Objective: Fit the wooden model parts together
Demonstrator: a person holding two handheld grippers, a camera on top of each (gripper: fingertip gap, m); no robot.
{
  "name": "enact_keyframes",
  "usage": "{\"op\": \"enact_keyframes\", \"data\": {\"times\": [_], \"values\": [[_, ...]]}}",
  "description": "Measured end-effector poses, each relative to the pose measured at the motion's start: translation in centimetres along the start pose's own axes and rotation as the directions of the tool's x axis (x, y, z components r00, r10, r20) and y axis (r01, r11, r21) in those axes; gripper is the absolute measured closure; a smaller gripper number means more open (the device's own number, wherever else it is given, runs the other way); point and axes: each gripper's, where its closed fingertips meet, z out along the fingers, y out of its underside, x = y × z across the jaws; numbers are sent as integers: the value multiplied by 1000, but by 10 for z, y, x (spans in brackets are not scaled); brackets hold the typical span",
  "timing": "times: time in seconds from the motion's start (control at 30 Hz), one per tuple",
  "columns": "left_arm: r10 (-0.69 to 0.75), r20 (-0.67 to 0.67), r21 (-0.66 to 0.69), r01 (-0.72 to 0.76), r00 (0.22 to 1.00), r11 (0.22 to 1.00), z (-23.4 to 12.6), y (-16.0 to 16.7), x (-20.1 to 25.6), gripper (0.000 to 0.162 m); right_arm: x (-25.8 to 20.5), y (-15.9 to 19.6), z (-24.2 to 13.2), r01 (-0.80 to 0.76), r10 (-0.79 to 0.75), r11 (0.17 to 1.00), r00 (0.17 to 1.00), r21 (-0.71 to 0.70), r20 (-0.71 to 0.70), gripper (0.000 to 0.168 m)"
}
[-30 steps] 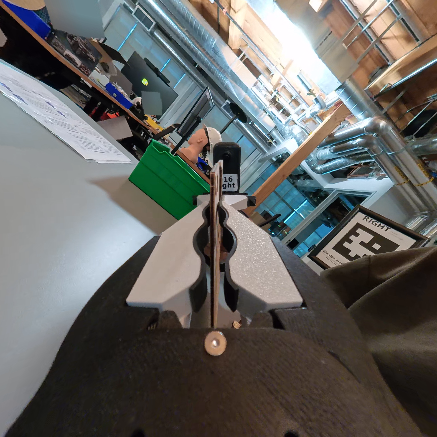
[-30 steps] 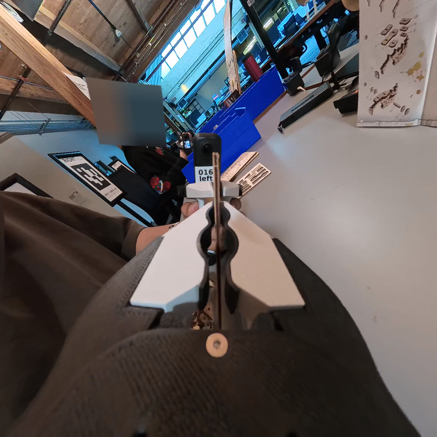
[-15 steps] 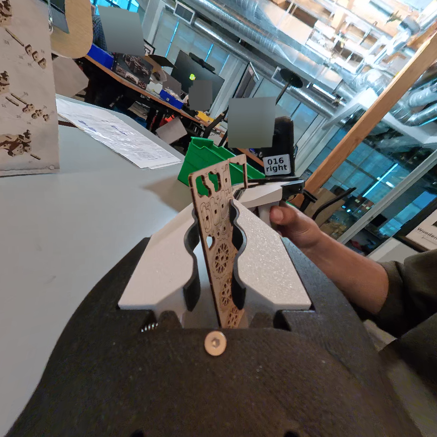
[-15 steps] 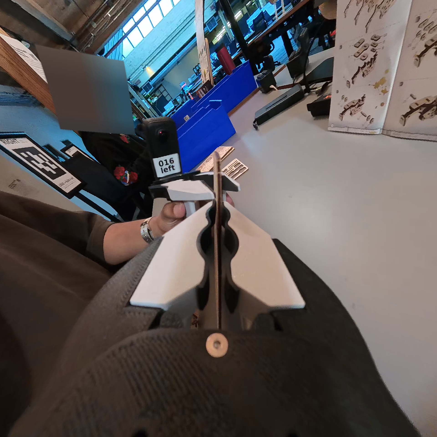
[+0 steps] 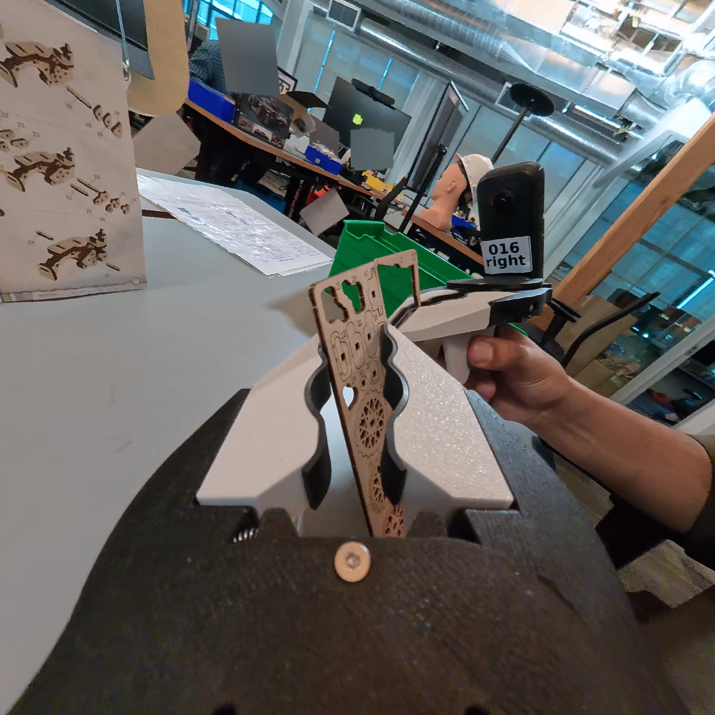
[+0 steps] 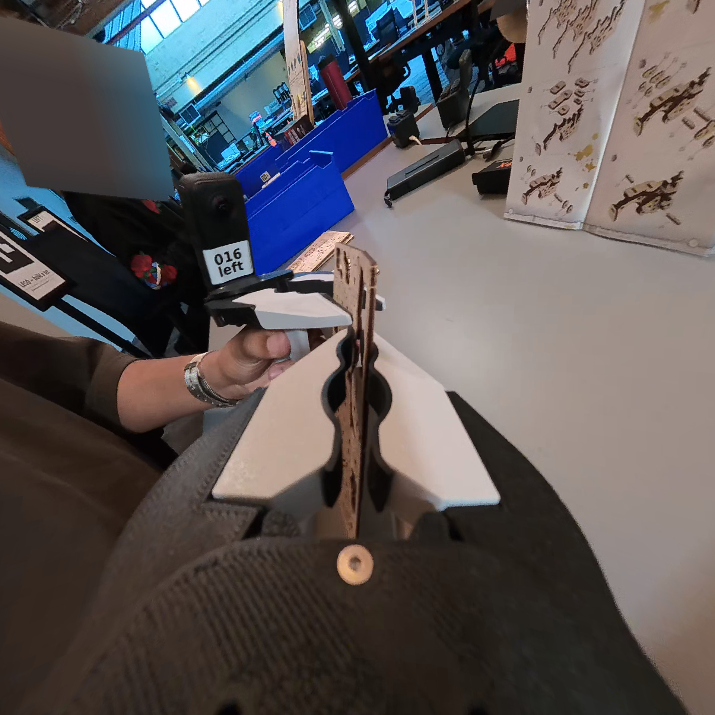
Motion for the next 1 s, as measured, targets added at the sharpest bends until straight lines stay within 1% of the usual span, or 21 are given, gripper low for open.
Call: {"op": "enact_keyframes", "data": {"times": [0.03,0.23,0.3,0.37,0.5,0.53,0.67,0.7,0.8,1.0], "values": [[0,6,-1,0,1000,1000,0,0,0,141,0,0,0,4,-4,1000,1000,-2,-5,166],[5,45,-1,-5,999,1000,0,-2,-1,143,0,-1,0,10,-10,1000,1000,0,1,166],[-36,18,32,36,999,999,-1,-6,3,145,-3,-4,0,7,-7,1000,1000,9,14,167],[-48,9,26,48,999,999,-1,-5,2,145,-3,-3,0,17,-17,1000,1000,0,7,166],[-65,-21,29,65,998,997,0,-5,4,143,-2,-3,0,-49,48,999,997,15,56,166],[-71,-23,26,72,997,997,0,-4,3,142,0,-3,0,-69,68,997,995,20,67,167],[-139,-51,25,140,989,990,0,-2,0,123,14,-6,-8,-155,150,986,985,61,81,167],[-161,-64,31,163,985,986,-1,-2,0,122,18,-7,-11,-181,174,981,981,74,89,167],[-200,-41,3,200,979,980,0,4,-10,120,25,-12,-19,-245,232,964,965,107,125,167],[-261,-11,36,261,965,965,-4,0,-24,120,37,-17,-32,-252,240,960,966,126,100,167]]}}
